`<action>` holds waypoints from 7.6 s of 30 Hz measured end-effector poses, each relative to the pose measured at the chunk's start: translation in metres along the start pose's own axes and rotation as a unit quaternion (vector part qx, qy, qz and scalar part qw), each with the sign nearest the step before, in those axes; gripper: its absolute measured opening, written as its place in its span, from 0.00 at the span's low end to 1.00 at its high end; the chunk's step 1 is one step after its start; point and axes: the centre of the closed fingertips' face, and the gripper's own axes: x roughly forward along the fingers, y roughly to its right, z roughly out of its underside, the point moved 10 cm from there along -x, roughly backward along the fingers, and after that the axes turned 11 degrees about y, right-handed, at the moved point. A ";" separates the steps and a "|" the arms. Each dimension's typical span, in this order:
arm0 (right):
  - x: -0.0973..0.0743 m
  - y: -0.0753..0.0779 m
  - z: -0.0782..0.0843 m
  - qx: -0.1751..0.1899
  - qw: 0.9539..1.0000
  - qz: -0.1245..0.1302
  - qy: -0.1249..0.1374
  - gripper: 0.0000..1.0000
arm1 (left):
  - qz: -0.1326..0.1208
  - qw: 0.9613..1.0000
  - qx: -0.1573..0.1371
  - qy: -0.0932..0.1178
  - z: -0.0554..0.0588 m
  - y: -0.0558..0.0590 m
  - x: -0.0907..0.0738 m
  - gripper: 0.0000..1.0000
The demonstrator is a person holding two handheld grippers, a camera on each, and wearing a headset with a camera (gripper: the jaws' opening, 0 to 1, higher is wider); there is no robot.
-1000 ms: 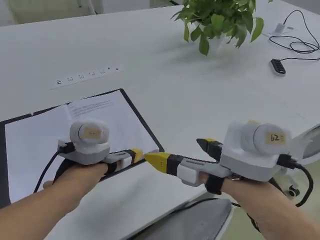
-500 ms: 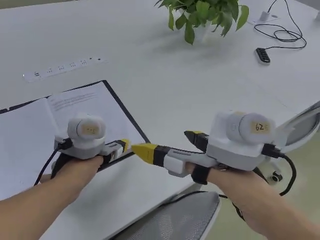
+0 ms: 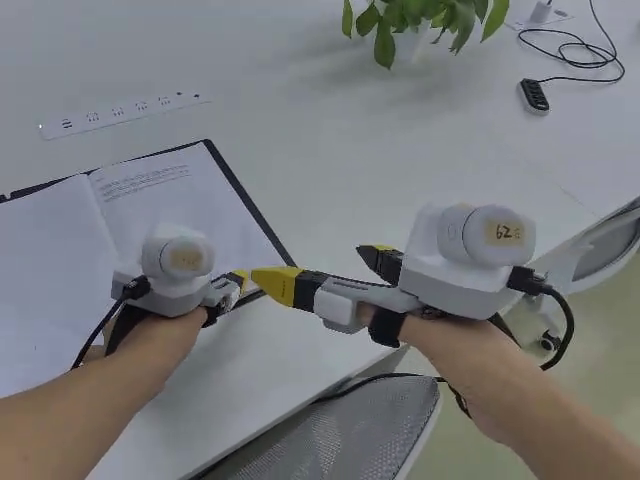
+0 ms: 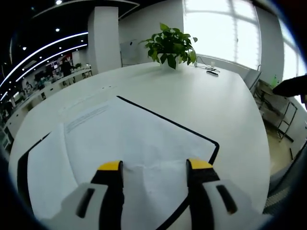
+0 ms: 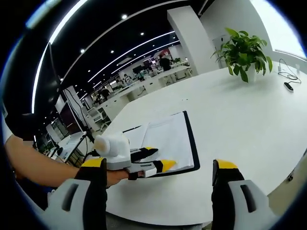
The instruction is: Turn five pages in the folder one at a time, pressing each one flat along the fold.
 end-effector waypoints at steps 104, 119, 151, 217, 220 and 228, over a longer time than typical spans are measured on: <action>0.119 0.036 0.070 0.143 0.983 0.081 -0.080 0.00 | -0.042 0.988 -0.118 0.094 0.023 -0.019 0.003 0.01; 0.112 0.031 0.060 0.136 0.986 0.071 -0.059 0.00 | -0.029 0.984 -0.155 0.086 0.019 -0.018 -0.001 0.08; 0.105 -0.067 0.025 0.087 0.994 -0.064 -0.003 0.00 | -0.082 0.981 -0.102 0.140 -0.009 -0.074 -0.141 0.23; 0.193 -0.200 0.154 -0.192 0.948 -0.168 -0.192 0.00 | -0.205 0.963 -0.125 0.121 0.047 -0.155 -0.259 0.18; 0.193 -0.201 0.156 -0.184 0.948 -0.173 -0.193 0.02 | -0.203 0.964 -0.124 0.118 0.047 -0.154 -0.256 0.17; 0.186 -0.203 0.156 -0.166 0.949 -0.191 -0.187 0.09 | -0.192 0.968 -0.122 0.110 0.046 -0.152 -0.243 0.17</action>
